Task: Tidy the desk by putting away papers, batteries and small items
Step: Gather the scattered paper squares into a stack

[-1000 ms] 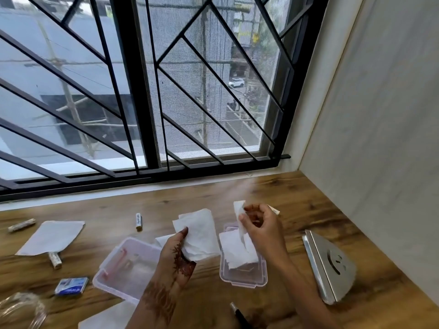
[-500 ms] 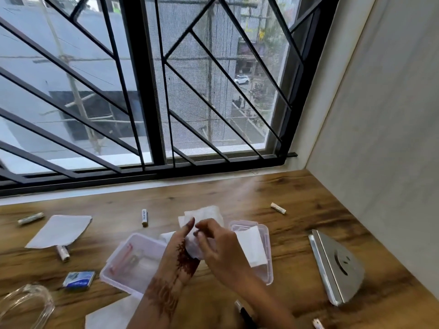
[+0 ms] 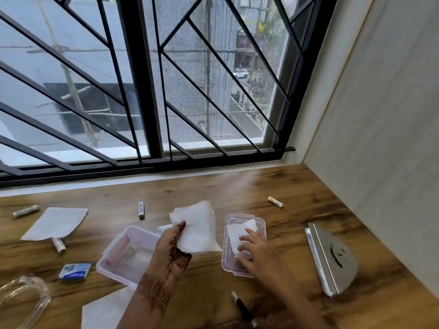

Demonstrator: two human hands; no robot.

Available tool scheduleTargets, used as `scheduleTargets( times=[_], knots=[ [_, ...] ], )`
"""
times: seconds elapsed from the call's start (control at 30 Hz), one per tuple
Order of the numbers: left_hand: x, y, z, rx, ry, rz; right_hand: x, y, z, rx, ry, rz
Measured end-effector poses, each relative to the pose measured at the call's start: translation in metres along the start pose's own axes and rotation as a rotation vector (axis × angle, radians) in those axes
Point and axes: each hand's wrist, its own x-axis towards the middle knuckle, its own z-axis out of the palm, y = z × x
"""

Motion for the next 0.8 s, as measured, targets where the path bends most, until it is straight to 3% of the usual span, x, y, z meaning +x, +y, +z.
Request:
scheduleTargets(
  times=[0.23,0.4,0.5,0.67,0.8],
  knots=[
    [-0.003,0.005,-0.002,-0.013,-0.005,-0.002,0.005,0.001,0.011,0.059,0.07,0.021],
    [-0.005,0.006,-0.004,-0.014,0.007,-0.002,0.013,-0.016,-0.015,0.572,0.256,0.391],
    [-0.005,0.005,-0.005,-0.017,-0.001,0.004,0.022,-0.032,-0.037,0.895,0.346,0.459],
    [-0.015,0.004,0.004,-0.05,-0.021,-0.012,0.032,-0.076,-0.062,0.991,0.361,0.268],
    [-0.017,0.004,0.004,-0.068,-0.057,0.014,0.032,-0.11,-0.05,0.778,0.315,0.003]
  ],
)
